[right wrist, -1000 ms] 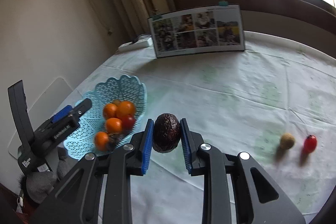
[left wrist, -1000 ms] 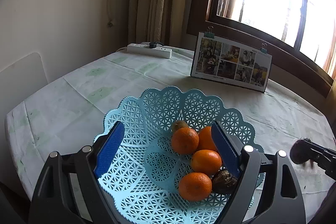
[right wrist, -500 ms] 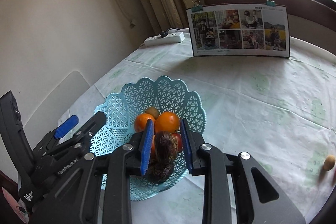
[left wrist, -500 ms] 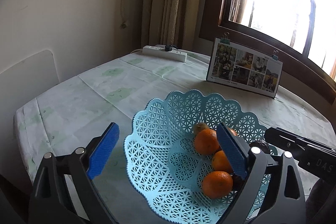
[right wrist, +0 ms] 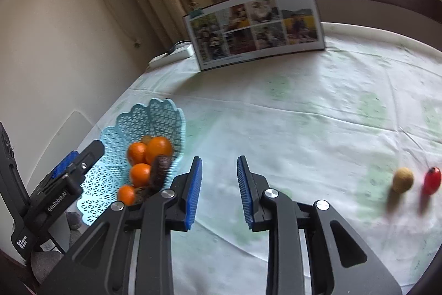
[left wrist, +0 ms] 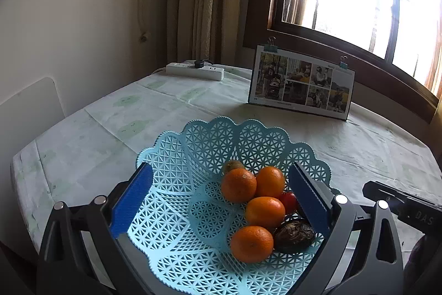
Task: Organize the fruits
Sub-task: 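Move the right tool to the other red tomato and close around it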
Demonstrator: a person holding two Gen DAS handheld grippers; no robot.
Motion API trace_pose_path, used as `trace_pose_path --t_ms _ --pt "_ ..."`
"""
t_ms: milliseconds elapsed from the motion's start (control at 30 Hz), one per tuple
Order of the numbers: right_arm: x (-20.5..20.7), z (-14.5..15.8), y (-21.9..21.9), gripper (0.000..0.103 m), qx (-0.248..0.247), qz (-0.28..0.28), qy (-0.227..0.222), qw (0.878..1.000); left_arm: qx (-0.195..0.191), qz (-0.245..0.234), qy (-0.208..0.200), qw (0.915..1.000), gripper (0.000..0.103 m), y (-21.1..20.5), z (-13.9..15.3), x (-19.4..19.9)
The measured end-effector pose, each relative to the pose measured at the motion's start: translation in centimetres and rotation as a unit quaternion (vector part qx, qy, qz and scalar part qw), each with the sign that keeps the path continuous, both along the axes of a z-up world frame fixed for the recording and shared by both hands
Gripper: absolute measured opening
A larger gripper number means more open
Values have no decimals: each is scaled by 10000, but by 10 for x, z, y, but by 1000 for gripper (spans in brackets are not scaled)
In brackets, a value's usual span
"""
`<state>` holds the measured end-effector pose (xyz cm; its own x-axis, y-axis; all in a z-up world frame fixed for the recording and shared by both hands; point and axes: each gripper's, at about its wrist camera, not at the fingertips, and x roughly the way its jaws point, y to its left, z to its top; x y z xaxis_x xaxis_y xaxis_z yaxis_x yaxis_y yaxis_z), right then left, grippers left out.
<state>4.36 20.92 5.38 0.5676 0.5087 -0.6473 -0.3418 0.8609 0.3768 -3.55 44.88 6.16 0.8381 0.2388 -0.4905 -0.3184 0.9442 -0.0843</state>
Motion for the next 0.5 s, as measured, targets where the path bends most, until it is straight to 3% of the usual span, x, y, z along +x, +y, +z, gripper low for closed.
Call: trace_pose_path --t_ms 500 --pt "0 -10 -105 31 -292 -1184 26 9925 196 -636 78 9977 100 -56 3 19"
